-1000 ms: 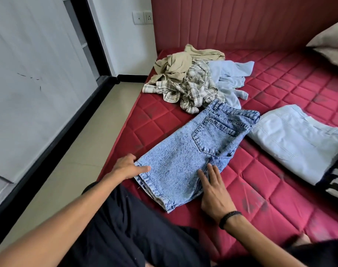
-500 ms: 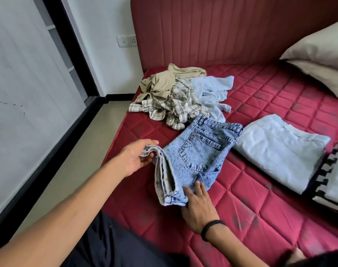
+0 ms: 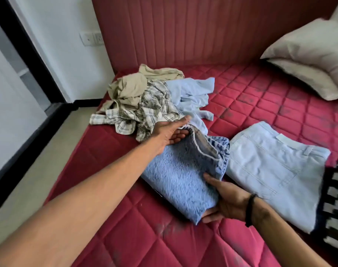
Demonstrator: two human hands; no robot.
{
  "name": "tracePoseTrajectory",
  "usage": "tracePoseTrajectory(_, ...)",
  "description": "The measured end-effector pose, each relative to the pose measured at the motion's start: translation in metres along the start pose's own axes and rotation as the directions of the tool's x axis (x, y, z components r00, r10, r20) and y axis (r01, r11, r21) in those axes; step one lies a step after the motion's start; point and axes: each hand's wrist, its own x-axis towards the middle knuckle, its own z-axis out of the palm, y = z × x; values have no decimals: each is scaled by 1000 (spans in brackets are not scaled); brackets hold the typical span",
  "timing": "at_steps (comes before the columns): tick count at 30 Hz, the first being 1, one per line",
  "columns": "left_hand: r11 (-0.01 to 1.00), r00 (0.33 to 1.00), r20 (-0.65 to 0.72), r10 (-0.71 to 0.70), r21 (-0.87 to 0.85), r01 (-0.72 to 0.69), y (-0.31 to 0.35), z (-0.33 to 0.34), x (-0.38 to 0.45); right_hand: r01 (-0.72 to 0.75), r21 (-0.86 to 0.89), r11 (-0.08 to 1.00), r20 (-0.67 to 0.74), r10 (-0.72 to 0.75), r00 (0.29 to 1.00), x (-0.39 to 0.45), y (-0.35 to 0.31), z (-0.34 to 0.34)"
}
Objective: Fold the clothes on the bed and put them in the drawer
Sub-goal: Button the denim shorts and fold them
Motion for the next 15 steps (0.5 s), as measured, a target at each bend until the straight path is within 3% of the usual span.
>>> tracePoseTrajectory(4, 983, 982, 139, 126, 120, -143, -50, 10, 40, -58, 123, 991, -22, 61, 998, 20, 4, -16)
tracePoseTrajectory(6, 875, 942, 197, 271, 359, -326, -70, 14, 50, -70, 125, 990, -32, 75, 997, 22, 1, -16)
tracePoseTrajectory(8, 570, 849, 286, 445, 641, -514, -83, 18, 52, -86, 95, 992, -61, 92, 994, 21, -5, -13)
tracePoseTrajectory(10, 186, 778, 358, 516, 840, -510, -91, 17, 45, -12, 44, 999, -160, 19, 987, 15, -11, -5)
tracePoseTrajectory(11, 68, 784, 354, 511, 892, -447, -93, 17, 43, 102, -42, 994, -281, -109, 953, 16, -13, -5)
tracePoseTrajectory(12, 11, 806, 335, 489, 921, -390, -93, 16, 41, 216, -184, 959, -411, -275, 869, 16, -15, -4)
tracePoseTrajectory(13, 11, 837, 305, 455, 938, -347, -93, 16, 40, 284, -350, 893, -501, -434, 749, 15, -17, -5)
tracePoseTrajectory(15, 36, 879, 247, 408, 958, -285, -91, 19, 35, 280, -572, 771, -589, -624, 513, 16, -18, -7)
